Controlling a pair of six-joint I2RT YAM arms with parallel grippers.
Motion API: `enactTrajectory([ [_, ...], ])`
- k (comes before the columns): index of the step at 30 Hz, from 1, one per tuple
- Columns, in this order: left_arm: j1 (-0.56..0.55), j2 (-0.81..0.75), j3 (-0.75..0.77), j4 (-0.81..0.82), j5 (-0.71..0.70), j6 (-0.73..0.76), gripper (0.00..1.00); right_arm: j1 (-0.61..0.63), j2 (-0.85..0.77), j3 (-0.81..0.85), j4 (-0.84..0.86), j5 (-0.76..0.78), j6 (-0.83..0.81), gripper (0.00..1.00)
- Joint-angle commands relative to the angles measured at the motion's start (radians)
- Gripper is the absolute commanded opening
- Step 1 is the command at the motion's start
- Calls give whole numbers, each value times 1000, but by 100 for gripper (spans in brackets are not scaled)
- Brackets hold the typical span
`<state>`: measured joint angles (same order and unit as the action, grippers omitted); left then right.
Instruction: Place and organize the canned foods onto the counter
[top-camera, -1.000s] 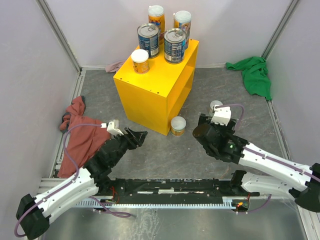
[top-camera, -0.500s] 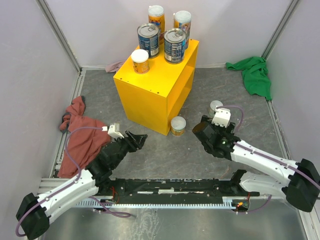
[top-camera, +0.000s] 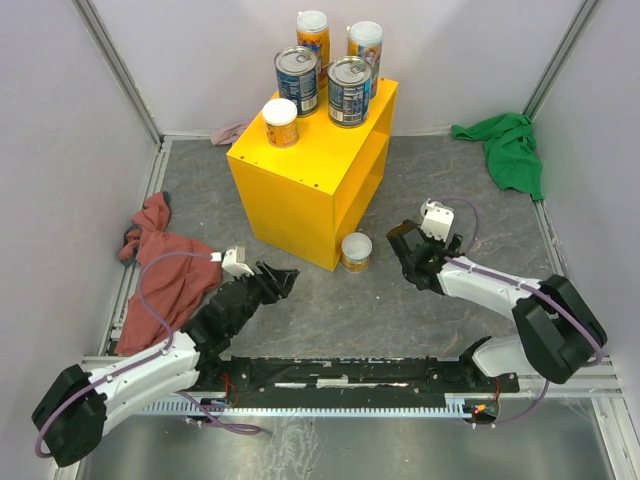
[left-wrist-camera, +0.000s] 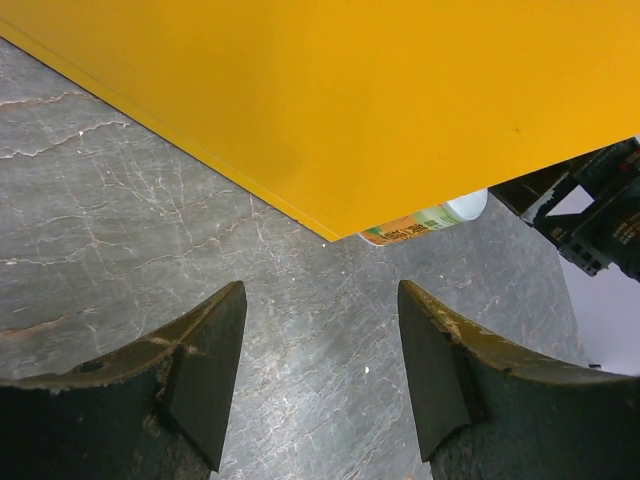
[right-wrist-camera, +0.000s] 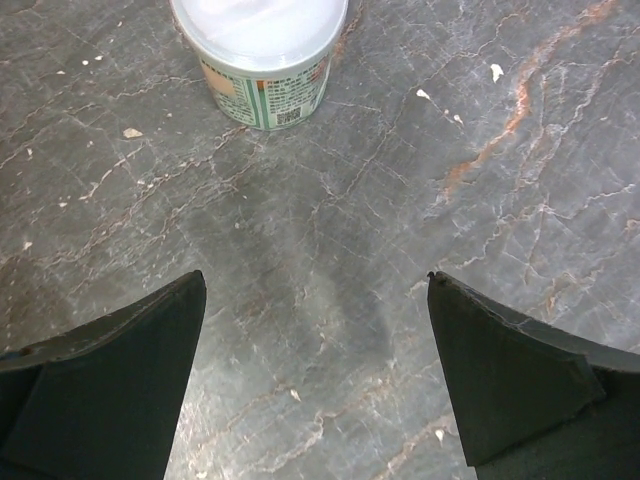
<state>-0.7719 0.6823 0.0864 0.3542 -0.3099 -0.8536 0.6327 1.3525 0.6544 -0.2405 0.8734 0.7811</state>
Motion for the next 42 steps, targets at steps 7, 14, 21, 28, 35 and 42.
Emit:
enactTrajectory([
  [7, -4, 88, -20, 196, -46, 11, 69, -95, 194, 65, 278, -50, -100, 99],
  [14, -3, 155, -9, 252, -47, 25, 69, -141, 282, 97, 365, -68, -120, 99],
  [21, -4, 183, -3, 278, -46, 25, 69, -184, 297, 145, 388, -68, -165, 99],
  [28, -4, 180, -4, 279, -42, 18, 69, -222, 320, 172, 398, -95, -172, 99],
  [35, -4, 155, -1, 253, -44, 18, 69, -247, 320, 191, 387, -120, -166, 99],
  [42, -4, 145, -4, 247, -42, 10, 69, -273, 354, 259, 339, -156, -175, 99],
])
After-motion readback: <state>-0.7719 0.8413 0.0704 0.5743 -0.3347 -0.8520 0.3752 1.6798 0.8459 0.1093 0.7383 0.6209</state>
